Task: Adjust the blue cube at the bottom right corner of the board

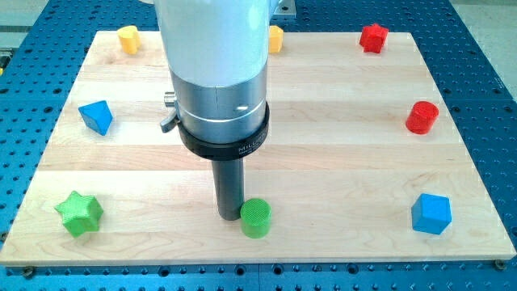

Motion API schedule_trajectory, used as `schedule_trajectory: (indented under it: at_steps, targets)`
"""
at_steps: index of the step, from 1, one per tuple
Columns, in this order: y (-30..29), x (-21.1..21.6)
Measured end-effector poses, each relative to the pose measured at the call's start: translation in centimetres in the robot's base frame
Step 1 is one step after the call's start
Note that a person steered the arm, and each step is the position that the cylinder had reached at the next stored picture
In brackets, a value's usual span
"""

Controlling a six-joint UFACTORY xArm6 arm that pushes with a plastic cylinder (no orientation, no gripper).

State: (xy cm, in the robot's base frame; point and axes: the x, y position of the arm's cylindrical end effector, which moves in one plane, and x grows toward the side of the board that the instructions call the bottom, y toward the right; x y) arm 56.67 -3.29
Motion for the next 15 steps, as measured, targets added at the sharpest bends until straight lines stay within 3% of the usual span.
schedule_trajectory:
  at_steps: [4,9,10,12,14,15]
  targets:
    - [-5.0,-3.6]
    - [-1.9,-7.2]
    - [0.8,-8.0]
    - [14.4,-7.3]
    - [31.9,-1.4]
    - [33.7,4.5]
